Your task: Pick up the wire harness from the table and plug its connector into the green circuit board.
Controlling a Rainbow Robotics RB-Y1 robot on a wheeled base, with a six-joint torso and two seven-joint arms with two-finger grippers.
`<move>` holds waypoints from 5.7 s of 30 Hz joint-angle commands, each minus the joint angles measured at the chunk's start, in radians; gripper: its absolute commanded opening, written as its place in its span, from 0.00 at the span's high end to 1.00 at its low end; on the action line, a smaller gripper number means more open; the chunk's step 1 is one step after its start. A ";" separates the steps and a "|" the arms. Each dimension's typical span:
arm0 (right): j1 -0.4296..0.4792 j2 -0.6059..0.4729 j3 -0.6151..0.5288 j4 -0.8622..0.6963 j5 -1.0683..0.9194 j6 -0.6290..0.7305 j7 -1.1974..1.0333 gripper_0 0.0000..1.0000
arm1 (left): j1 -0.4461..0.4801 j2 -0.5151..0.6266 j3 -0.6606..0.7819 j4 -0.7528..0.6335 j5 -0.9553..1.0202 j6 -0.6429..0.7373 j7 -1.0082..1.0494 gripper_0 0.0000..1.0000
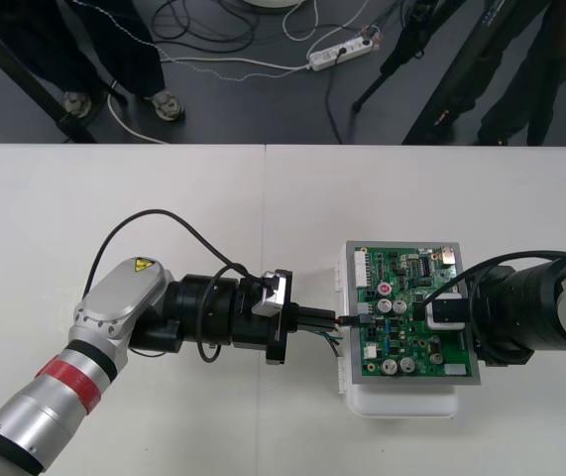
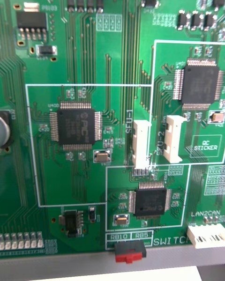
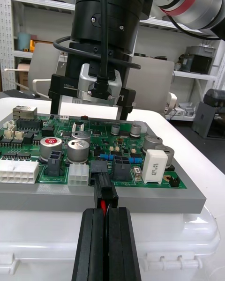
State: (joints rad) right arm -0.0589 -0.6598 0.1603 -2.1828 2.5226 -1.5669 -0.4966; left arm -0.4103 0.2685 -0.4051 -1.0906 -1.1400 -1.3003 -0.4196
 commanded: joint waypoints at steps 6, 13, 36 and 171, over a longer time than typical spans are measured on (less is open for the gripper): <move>0.011 0.022 0.022 -0.038 -0.018 -0.004 -0.045 0.00 | -0.039 -0.028 -0.023 -0.008 -0.006 0.019 0.018 1.00; 0.011 0.022 0.022 -0.040 -0.016 -0.004 -0.046 0.00 | -0.041 -0.028 -0.023 -0.008 -0.006 0.033 0.013 1.00; 0.011 0.019 0.022 -0.038 -0.010 -0.004 -0.045 0.00 | -0.056 -0.044 -0.024 -0.008 -0.001 0.039 0.004 1.00; 0.008 0.003 0.021 -0.038 -0.015 -0.004 -0.063 0.00 | -0.065 -0.115 -0.067 -0.014 -0.033 0.056 -0.039 1.00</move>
State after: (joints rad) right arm -0.0553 -0.6616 0.1607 -2.1829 2.5249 -1.5724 -0.4990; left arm -0.4408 0.2523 -0.4302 -1.0772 -1.1618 -1.2741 -0.4198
